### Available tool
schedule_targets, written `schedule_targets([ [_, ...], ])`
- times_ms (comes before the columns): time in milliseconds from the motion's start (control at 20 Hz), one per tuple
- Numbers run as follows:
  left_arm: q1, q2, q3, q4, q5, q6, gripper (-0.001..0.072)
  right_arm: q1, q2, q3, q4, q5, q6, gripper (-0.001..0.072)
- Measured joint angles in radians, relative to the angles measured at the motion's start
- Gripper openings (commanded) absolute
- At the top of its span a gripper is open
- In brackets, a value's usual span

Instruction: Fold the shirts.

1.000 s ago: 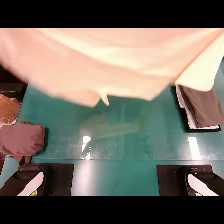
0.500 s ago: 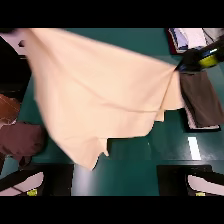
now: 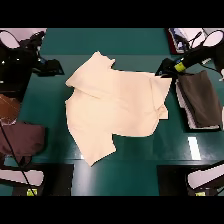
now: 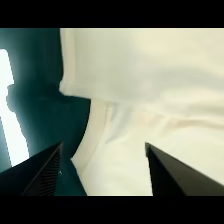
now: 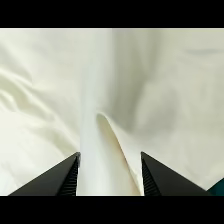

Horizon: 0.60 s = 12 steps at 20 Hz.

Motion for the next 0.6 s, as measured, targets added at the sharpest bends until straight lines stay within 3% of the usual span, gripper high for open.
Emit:
schedule_targets([
  [250,0.049,0.193,-0.302,0.011,0.002,0.002,0.0602,-0.06,0.147,-0.15,0.035,0.032,-0.043,0.0441],
  [600,0.014,0.417,-0.895,-0.091,0.163,0.024,0.0602,-0.078,0.397,-0.422,0.05,-0.082,-0.058,0.0441],
])
